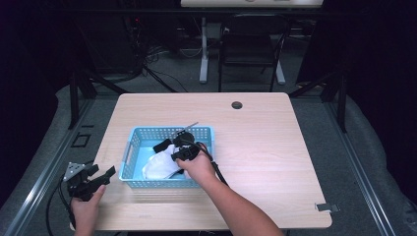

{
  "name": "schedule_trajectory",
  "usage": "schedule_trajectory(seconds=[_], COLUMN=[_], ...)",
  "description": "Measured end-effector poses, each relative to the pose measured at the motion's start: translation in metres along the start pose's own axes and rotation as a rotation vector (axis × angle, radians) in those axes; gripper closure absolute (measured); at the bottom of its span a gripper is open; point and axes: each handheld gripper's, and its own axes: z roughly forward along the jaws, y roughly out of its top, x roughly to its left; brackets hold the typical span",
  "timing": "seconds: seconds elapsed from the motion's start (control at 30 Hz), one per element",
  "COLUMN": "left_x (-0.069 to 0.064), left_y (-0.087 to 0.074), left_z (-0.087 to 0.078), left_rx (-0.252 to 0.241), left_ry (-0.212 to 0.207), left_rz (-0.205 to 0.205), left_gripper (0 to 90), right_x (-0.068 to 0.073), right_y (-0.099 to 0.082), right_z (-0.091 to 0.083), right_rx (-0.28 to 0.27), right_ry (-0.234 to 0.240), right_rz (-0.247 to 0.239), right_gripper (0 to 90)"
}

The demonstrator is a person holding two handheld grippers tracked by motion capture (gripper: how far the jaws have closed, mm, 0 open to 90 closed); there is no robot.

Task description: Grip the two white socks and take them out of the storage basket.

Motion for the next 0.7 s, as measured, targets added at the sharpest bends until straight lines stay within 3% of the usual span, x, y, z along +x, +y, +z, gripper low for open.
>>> schedule_trajectory(seconds=[0.07,0.23,0.5,0.7], left_x=[0.000,0.000,0.000,0.000], left_y=[0.000,0.000,0.000,0.000], left_z=[0.000,0.000,0.001,0.001], left_rx=[0.001,0.002,0.004,0.003], left_ry=[0.000,0.000,-0.002,-0.001], left_rz=[0.004,0.004,0.002,0.002], left_gripper=[26.5,26.5,26.5,26.5], right_x=[0.007,0.016,0.026,0.029], right_y=[-0.001,-0.001,0.000,-0.001], right_z=[-0.004,-0.015,-0.034,-0.055], right_rx=[-0.054,-0.105,-0.230,-0.318], right_ry=[-0.005,-0.024,-0.016,-0.036], right_rz=[-0.036,-0.119,-0.202,-0.252], right_gripper=[87.0,87.0,87.3,87.3])
